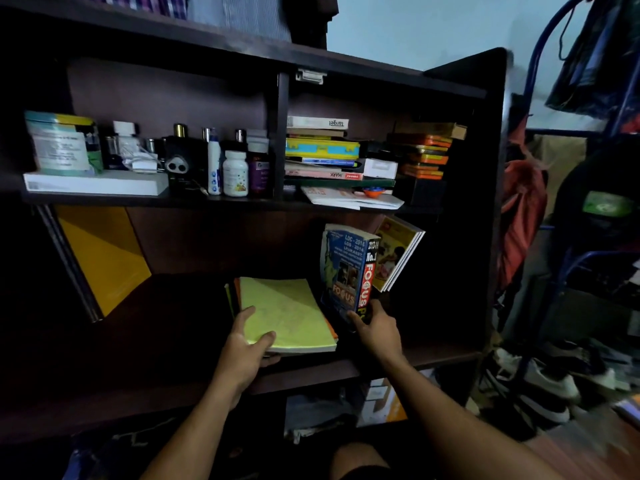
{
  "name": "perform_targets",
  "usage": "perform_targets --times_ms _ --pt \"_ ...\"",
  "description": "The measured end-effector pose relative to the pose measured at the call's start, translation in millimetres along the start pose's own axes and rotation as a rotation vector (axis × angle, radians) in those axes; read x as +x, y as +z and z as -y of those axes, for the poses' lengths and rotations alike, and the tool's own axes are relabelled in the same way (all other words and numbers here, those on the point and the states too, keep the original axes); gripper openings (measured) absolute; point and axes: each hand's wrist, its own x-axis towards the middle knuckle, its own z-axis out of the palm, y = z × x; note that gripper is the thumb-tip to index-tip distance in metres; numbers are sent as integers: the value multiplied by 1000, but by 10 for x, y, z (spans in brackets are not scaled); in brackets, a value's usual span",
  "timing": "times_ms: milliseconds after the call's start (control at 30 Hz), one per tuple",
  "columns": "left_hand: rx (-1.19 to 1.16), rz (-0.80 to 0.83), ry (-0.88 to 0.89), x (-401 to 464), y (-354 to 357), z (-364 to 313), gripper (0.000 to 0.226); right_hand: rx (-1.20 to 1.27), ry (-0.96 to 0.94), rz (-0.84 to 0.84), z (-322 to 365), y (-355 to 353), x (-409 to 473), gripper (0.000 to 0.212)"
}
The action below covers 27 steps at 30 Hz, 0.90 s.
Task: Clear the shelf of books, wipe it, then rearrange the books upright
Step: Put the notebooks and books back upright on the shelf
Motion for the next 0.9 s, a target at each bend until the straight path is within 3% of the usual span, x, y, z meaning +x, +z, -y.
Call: perform_targets --times_ms 233,567,900 --pt "-35 33 -17 74 -38 69 61 123 101 -3 379 372 307 40" --pt "-143 66 -24 159 -91 157 63 24 74 13 571 767 930 56" --pt "-132 39 -15 133 -78 113 61 131 56 -7 478 833 837 49"
